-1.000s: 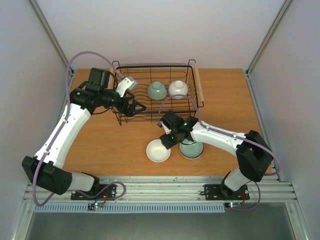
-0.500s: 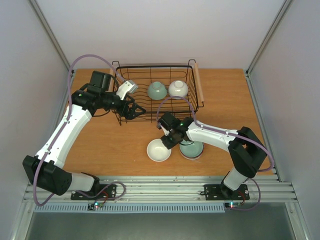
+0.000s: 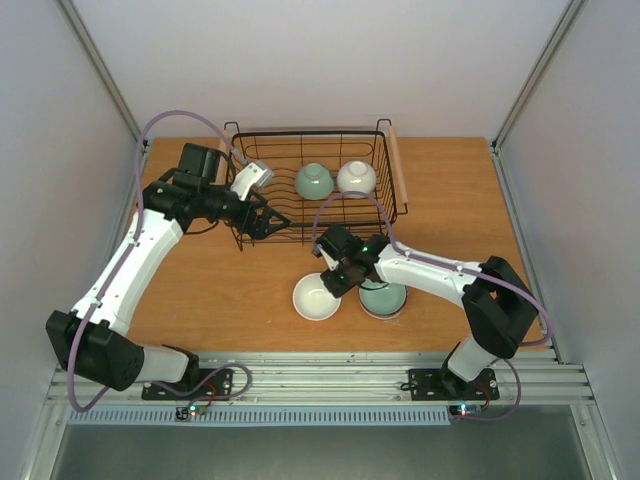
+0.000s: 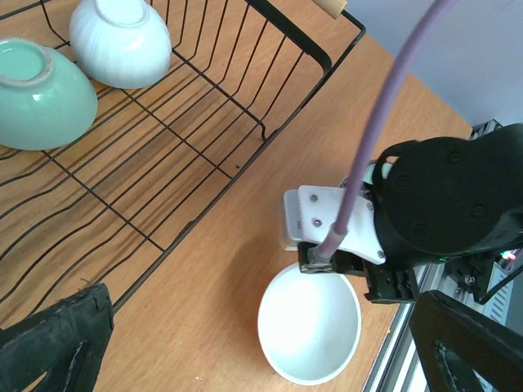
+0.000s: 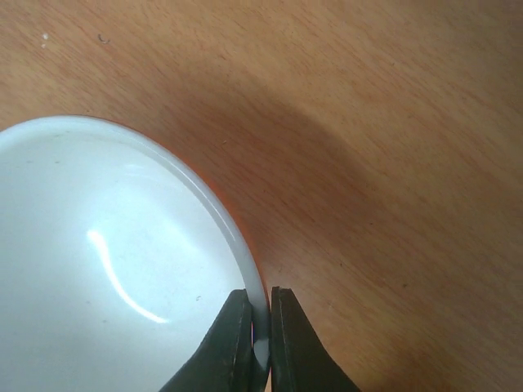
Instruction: Load the bowls into the dish rack
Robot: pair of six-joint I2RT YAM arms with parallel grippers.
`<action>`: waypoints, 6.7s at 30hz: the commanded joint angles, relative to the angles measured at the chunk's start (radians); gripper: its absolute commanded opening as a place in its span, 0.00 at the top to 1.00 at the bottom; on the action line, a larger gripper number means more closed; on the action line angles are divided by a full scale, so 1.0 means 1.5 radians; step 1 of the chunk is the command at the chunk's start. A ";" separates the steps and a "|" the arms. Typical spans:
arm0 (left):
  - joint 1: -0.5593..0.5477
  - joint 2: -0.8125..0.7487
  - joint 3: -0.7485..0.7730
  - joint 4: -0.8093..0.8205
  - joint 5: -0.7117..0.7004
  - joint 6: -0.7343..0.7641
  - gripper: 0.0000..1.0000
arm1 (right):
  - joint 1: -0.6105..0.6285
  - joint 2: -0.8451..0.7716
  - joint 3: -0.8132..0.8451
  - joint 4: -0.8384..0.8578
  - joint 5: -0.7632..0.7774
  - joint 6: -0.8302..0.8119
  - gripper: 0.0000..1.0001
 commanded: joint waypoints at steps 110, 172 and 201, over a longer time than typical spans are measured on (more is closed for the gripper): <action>-0.116 0.254 0.078 0.337 -0.681 0.236 1.00 | -0.179 -0.548 -0.317 0.430 -0.237 0.056 0.24; -0.070 0.514 0.289 0.141 -0.612 0.248 0.01 | -0.179 -0.628 -0.303 0.281 -0.187 0.063 0.22; -0.075 0.181 0.093 0.078 0.163 -0.009 0.01 | -0.162 -0.400 -0.110 -0.129 0.071 0.174 0.61</action>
